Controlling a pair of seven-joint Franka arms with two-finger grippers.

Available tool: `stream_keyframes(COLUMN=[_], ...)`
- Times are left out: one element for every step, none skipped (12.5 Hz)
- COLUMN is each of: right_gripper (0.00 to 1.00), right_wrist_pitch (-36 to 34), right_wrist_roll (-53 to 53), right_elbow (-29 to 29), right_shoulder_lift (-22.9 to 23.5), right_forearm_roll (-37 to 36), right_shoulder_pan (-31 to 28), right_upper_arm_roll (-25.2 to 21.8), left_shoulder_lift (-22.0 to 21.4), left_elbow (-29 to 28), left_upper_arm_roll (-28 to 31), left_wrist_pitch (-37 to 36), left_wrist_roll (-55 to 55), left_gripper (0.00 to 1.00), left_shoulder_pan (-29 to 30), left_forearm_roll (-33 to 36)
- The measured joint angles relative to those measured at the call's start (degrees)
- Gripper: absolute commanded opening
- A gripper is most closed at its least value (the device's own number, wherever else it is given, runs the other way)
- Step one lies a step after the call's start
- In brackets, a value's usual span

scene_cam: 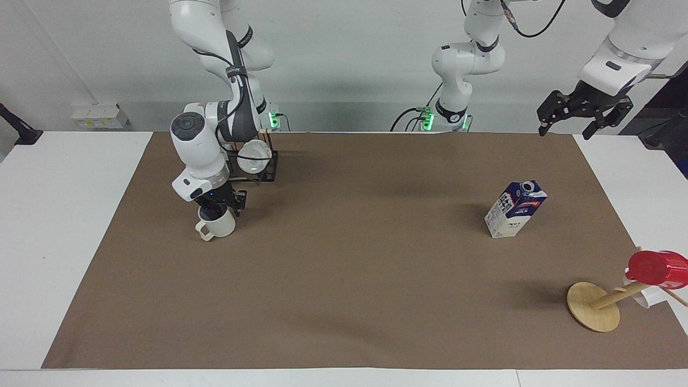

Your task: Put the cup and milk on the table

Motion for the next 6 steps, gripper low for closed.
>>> stream_keyframes(right_gripper=[0.0, 0.0, 0.0, 0.0, 0.0, 0.0], right_wrist_pitch=[0.0, 0.0, 0.0, 0.01, 0.02, 0.02], right_wrist_roll=[0.0, 0.0, 0.0, 0.0, 0.0, 0.0], right_elbow=[0.0, 0.0, 0.0, 0.01, 0.03, 0.09], right_shoulder_lift=[0.0, 0.0, 0.0, 0.02, 0.06, 0.07], right_forearm_roll=[0.0, 0.0, 0.0, 0.0, 0.0, 0.0], right_shoulder_pan=[0.0, 0.0, 0.0, 0.0, -0.01, -0.01], right_upper_arm_roll=[0.0, 0.0, 0.0, -0.01, -0.01, -0.02], left_shoulder_lift=[-0.4, -0.65, -0.78, -0.87, -0.91, -0.92], left_elbow=[-0.59, -0.87, -0.98, -1.06, -1.16, -1.25], left_upper_arm_roll=[0.0, 0.0, 0.0, 0.0, 0.0, 0.0], left_wrist_pitch=[0.07, 0.11, 0.17, 0.32, 0.54, 0.65], left_wrist_roll=[0.0, 0.0, 0.0, 0.0, 0.0, 0.0], left_gripper=[1.0, 1.0, 1.0, 1.0, 1.0, 1.0], left_shoulder_pan=[0.0, 0.0, 0.0, 0.0, 0.0, 0.0], left_forearm_roll=[0.0, 0.0, 0.0, -0.04, -0.07, -0.07])
